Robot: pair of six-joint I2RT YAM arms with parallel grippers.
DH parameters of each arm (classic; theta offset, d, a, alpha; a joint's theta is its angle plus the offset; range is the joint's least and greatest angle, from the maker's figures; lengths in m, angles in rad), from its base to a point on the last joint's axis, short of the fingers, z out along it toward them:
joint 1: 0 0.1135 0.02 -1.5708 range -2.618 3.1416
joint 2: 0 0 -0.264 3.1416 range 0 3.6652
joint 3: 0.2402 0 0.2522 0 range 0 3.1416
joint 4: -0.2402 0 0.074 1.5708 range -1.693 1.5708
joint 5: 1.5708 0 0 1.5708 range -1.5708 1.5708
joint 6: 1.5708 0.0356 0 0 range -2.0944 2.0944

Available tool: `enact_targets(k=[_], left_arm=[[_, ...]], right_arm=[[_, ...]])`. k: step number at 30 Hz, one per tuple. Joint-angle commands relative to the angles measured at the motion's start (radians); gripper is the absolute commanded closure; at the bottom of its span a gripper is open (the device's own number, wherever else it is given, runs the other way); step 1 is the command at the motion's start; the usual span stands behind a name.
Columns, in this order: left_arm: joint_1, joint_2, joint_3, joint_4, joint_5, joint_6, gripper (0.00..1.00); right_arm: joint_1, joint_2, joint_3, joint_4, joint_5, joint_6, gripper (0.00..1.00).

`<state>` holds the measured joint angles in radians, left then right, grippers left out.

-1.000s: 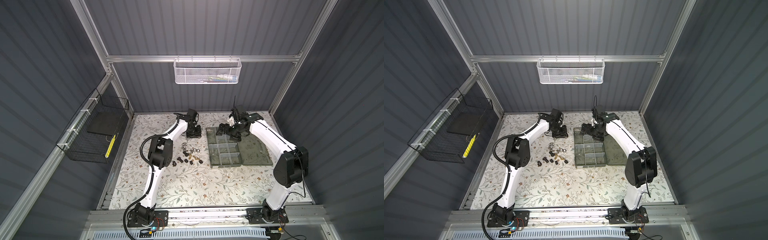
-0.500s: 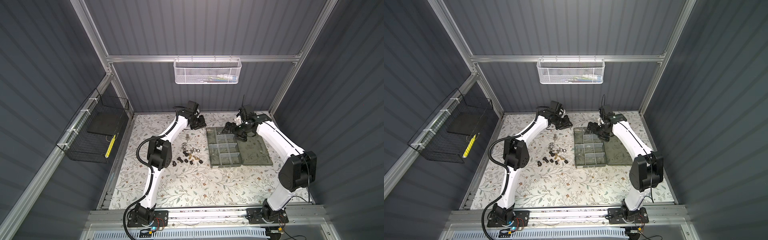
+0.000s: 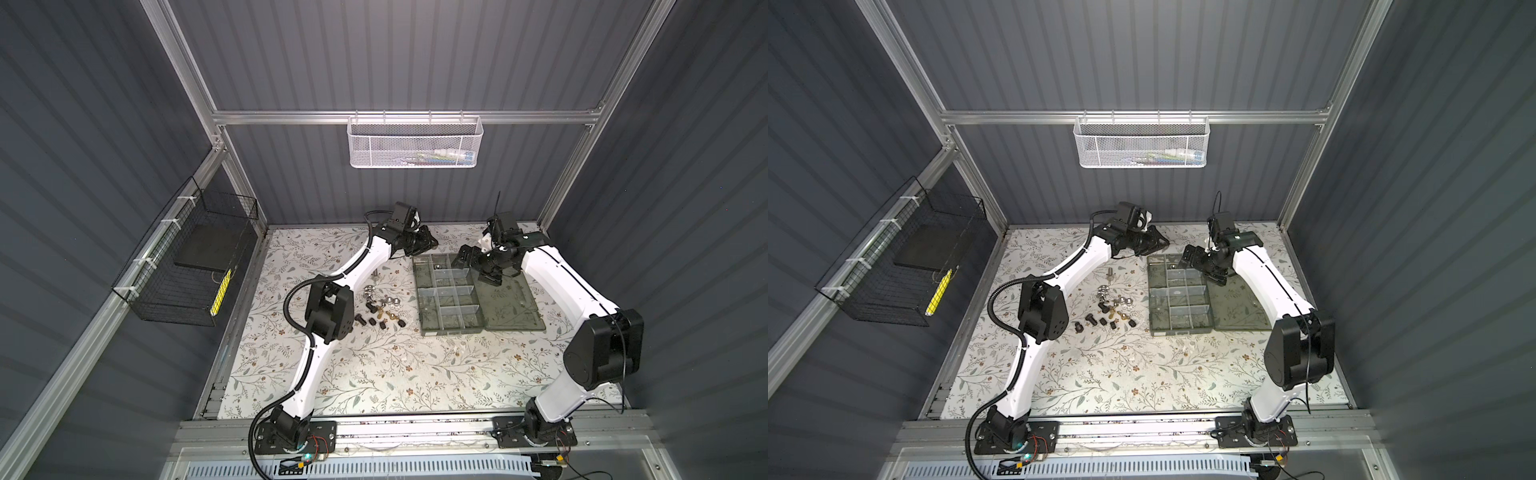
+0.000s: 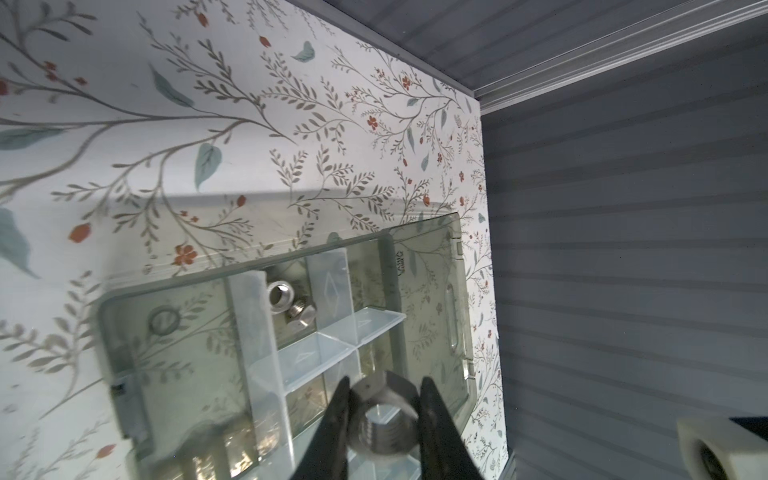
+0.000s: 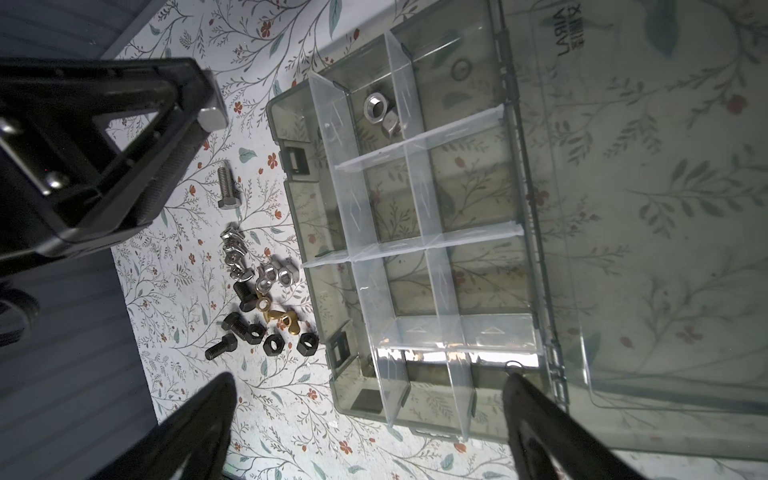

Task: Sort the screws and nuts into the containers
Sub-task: 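Lift the held nut and carry it over the box with the left gripper, then open the left gripper to drop the nut into the compartment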

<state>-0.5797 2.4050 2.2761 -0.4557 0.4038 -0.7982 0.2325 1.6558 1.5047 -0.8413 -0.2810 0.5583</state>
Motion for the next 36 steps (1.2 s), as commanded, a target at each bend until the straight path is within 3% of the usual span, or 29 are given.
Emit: enact_targets(k=[1,18,36], left_arm=[[-0.010,0.049,0.032,0.054,0.016,-0.033,0.77],[-0.034,0.161,0.029,0.068,-0.016,-0.062,0.76],[-0.034,0.135,-0.020,0.026,-0.027,-0.045,0.67]], right_arm=[[-0.017,-0.039,-0.032,0.005,0.010,0.007,0.01],[-0.085,-0.077,-0.121,0.056,-0.020,0.027,0.01],[-0.104,-0.073,-0.136,0.079,-0.041,0.043,0.01]])
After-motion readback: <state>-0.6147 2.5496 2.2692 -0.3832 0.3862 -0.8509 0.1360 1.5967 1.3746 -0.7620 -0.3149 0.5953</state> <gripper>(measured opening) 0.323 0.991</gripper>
